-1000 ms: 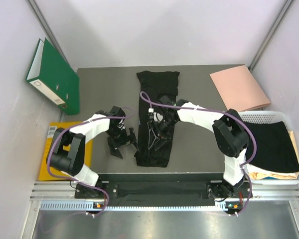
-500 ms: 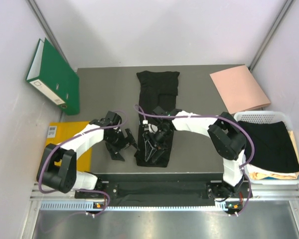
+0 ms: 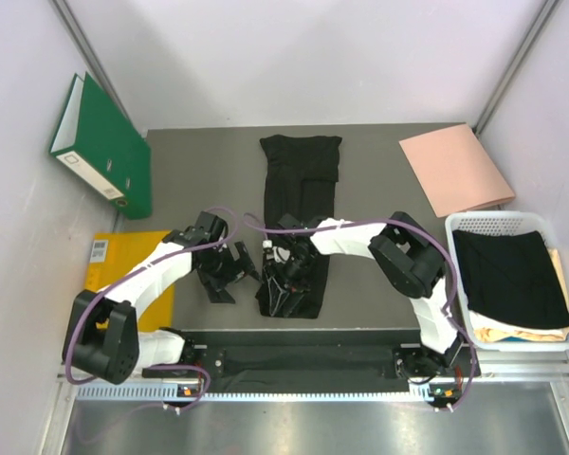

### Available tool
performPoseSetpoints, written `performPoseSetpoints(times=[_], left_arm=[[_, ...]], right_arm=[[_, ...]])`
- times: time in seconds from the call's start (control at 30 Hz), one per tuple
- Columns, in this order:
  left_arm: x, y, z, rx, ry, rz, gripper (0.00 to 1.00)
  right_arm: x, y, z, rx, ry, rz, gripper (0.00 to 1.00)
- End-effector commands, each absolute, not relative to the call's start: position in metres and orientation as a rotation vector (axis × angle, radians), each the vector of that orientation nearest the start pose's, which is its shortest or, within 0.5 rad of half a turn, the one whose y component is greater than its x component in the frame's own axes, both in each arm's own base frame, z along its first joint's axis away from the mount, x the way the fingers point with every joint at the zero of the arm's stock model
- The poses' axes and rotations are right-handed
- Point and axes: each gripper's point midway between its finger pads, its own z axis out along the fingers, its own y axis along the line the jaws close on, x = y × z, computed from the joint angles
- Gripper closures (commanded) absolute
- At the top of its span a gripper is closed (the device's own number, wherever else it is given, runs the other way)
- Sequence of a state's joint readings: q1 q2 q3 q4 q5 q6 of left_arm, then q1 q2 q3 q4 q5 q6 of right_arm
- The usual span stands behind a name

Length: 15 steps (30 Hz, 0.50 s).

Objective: Fold and stack the t-shirts
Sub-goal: Grab the bottom of the folded rectangular tshirt with both arms

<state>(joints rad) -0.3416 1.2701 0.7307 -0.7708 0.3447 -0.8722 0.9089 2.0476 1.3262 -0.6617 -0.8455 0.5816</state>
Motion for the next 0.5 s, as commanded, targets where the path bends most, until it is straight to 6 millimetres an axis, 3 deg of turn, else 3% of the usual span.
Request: performPoseSetpoints(times=[0.0,0.13,0.3,0.37,0.47], left_arm=[[0.191,-0.162,0.088,-0.706,2.867,-0.725,0.01],[0.194,-0.164,0.092,-0.68,2.851,-0.749,0.01],[0.191,-0.164,0.089,-0.658,2.869,-0.748,0.01],[0.191,-0.164,0.089,-0.653,2.867,-0.747,0.01],[0.19,-0.163,0.089,-0.639,2.867,-0.746,0.01]], right_arm=[[0.124,0.391,0.057,-0.776,3.169,1.252,0.54],[0.137,0.399,0.056,-0.771,3.137,1.197,0.57],[0.146,0.405,0.06,-0.782,3.105,1.172,0.93],[0.149,0.403,0.061,-0.786,3.099,1.121,1.0],[0.154,0.398,0.065,-0.798,3.076,1.053,1.0]])
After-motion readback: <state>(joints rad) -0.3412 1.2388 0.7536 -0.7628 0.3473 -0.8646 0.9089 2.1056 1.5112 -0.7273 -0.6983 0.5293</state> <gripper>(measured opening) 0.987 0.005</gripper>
